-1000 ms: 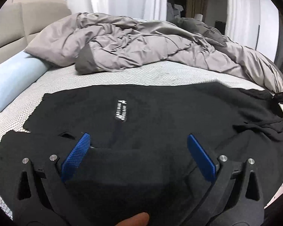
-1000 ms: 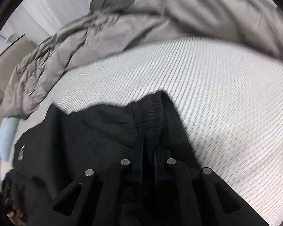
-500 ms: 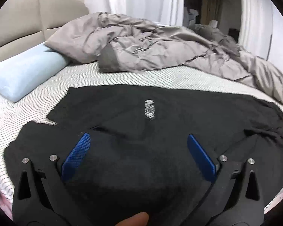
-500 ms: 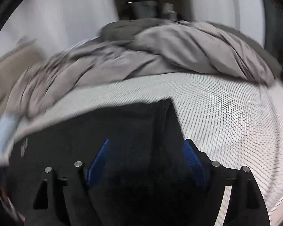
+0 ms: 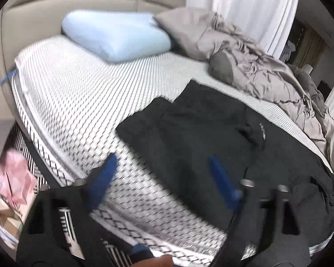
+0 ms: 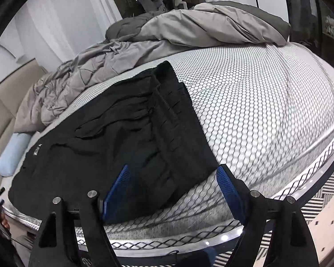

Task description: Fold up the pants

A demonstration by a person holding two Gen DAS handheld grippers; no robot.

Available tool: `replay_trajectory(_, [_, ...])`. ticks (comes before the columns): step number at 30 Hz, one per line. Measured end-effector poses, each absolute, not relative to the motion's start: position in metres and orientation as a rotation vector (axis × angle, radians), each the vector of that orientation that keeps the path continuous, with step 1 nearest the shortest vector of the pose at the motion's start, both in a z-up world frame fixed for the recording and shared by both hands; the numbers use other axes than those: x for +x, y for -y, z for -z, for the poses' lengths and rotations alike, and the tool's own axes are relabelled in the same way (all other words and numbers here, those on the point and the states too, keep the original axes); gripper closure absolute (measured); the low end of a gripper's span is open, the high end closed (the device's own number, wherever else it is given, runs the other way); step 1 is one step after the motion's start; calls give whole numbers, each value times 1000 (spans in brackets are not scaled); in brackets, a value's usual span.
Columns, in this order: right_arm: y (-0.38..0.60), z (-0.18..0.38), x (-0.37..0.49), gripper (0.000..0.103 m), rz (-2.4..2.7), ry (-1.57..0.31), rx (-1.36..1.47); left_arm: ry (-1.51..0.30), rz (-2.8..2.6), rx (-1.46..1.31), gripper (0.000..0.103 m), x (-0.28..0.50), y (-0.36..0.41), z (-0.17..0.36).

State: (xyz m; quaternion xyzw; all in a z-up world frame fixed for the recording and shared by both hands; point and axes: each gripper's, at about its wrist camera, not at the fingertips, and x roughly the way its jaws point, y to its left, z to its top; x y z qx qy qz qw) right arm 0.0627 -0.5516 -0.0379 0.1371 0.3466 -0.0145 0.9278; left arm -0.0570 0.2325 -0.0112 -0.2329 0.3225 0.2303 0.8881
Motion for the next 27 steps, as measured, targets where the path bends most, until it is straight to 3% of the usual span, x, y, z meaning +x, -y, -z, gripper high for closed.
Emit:
replay_trajectory(4, [551,49,48,22,13,-718,314,-741,-374,-580,48,-53,-245,33])
replay_trajectory(10, [559,60,33,22,3,-720,388,-745,-343,-721,52,-33,-261,61])
replay_trajectory(11, [560,62,31,22,3,-722,396,-721,-335,-756,63,-32,-267,63])
replay_trajectory(12, [562,63,28,22,4,-727,406,-715,-340,-774,80,-29,-271,64])
replay_trajectory(14, [566,67,20,22,6,-733,422,-688,-364,-801,101,-32,-282,66])
replay_trajectory(22, [585,79,3,22,-55,-700,546,-621,-373,-729,102,-42,-272,42])
replay_trajectory(27, [587,80,36,28,-103,-630,645,-638,-384,-695,102,-31,-267,32])
